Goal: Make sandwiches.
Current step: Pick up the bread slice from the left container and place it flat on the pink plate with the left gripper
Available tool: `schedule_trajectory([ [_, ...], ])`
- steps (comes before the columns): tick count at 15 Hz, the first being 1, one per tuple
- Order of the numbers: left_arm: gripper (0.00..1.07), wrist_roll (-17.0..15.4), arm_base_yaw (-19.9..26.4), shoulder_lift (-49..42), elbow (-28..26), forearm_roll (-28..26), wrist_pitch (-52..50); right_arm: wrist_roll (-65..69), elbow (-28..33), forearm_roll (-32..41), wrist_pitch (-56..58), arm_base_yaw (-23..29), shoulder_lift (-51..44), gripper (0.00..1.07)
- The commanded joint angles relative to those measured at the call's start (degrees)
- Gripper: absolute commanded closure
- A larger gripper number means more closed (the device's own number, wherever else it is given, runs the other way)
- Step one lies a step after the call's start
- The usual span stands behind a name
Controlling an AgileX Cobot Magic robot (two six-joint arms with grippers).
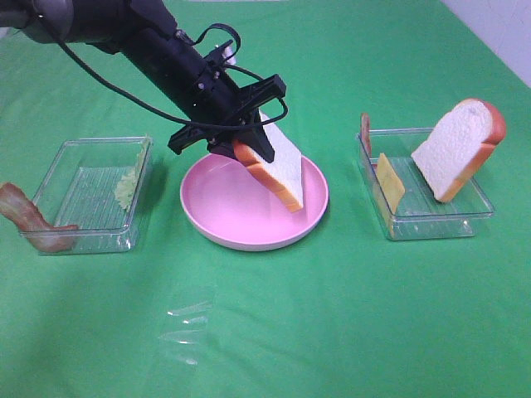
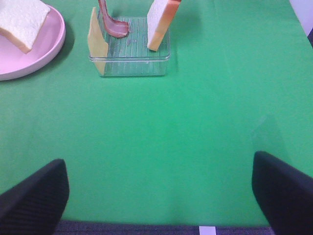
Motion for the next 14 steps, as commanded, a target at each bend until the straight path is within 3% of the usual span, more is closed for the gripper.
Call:
schedule_trajectory([
  [1, 1.07, -0.1, -0.3, 0.9, 0.4, -2.1, -1.0, -0.6, -0.2, 0.1, -0.4, 0.0, -1.5, 0.08],
  [12, 1.06, 0.1, -0.3, 3.5, 0.4, -4.1, -2.7, -0.6, -0.2, 0.1, -0.4, 0.0, -1.5, 0.08],
  [14, 0.98, 0.1, -0.3, 3.5, 0.4, -4.0, -2.5, -0.6, -0.2, 0.1, -0.4, 0.0, -1.5, 0.08],
])
